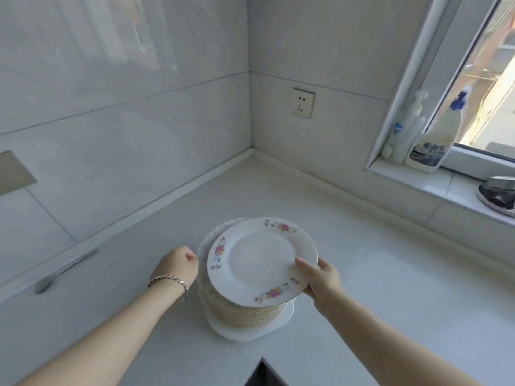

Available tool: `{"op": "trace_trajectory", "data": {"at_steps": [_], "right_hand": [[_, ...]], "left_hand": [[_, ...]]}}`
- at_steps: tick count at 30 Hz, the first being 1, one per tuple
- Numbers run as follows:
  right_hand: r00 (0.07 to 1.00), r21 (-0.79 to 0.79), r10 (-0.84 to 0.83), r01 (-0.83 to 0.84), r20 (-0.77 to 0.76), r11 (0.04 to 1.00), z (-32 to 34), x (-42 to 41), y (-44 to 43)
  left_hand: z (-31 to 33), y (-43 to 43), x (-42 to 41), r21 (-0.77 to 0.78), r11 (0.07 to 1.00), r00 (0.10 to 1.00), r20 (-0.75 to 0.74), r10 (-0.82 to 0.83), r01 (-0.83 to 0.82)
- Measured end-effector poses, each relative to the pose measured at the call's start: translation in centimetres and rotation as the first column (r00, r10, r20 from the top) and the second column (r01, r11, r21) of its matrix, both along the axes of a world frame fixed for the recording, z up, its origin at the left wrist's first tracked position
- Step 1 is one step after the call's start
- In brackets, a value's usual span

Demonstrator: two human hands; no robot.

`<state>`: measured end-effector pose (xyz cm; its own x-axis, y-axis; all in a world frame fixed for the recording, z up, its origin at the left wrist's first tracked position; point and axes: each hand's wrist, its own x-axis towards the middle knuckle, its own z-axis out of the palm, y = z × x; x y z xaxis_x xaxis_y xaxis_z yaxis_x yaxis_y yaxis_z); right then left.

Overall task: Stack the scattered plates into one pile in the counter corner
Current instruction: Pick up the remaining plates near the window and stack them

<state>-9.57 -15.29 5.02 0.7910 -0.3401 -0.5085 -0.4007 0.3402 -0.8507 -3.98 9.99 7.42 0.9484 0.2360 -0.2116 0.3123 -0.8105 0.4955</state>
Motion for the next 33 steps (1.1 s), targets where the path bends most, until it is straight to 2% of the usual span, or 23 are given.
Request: {"op": "trace_trajectory", "data": {"at_steps": [2, 5, 6, 9, 11, 18, 20, 24, 29, 33], "right_hand": [[1.000, -0.084, 0.015, -0.015, -0.009, 0.996, -0.4, 0.4, 0.4], [0.999, -0.389, 0.042, -0.052, -0.033, 0.920, -0.9, 0.7, 1.0], [0.997, -0.506, 0.052, -0.074, -0.057, 0.859, -1.1, 0.7, 1.3], [0.977, -0.780, 0.062, -0.201, -0.205, 0.593, -1.3, 0.4, 1.9], [0.962, -0.822, 0.060, -0.260, -0.267, 0.507, -1.4, 0.6, 2.4], [0.883, -0.807, 0.120, -0.464, -0.453, 0.367, -1.3, 2.3, 2.7], [0.858, -0.763, 0.160, -0.508, -0.488, 0.400, -1.2, 2.4, 1.9], [0.872, -0.664, 0.204, -0.474, -0.444, 0.579, -1.4, 0.6, -1.5], [0.770, -0.574, 0.271, -0.619, -0.578, 0.535, -2.0, -5.5, -9.4], [0.803, -0.568, 0.167, -0.535, -0.572, 0.626, -2.6, -12.2, -16.7]], "left_hand": [[-0.1, 0.0, 0.7, -0.035, 0.999, 1.000, 0.003, 0.009, -0.009], [-0.3, 0.0, 1.6, -0.105, 0.994, 0.999, 0.020, 0.028, -0.026], [-0.3, 0.0, 1.8, -0.114, 0.993, 0.999, 0.019, 0.031, -0.028], [-0.6, 0.2, 2.0, -0.107, 0.994, 1.000, 0.023, 0.010, -0.008], [-0.6, 0.4, 2.1, -0.092, 0.996, 1.000, 0.016, 0.010, -0.009], [-0.4, 0.1, 2.4, -0.068, 0.996, 0.998, 0.017, -0.059, 0.060], [-0.2, -0.9, 2.3, -0.083, 0.991, 0.995, 0.011, -0.104, 0.105], [-0.6, -4.5, 2.0, -0.035, 0.964, 0.964, -0.021, -0.263, 0.263], [-0.7, -12.4, 0.4, -0.018, 0.869, 0.866, -0.069, -0.495, 0.495], [-1.3, -20.7, -2.2, -0.082, 0.773, 0.768, -0.089, -0.634, 0.629]]}}
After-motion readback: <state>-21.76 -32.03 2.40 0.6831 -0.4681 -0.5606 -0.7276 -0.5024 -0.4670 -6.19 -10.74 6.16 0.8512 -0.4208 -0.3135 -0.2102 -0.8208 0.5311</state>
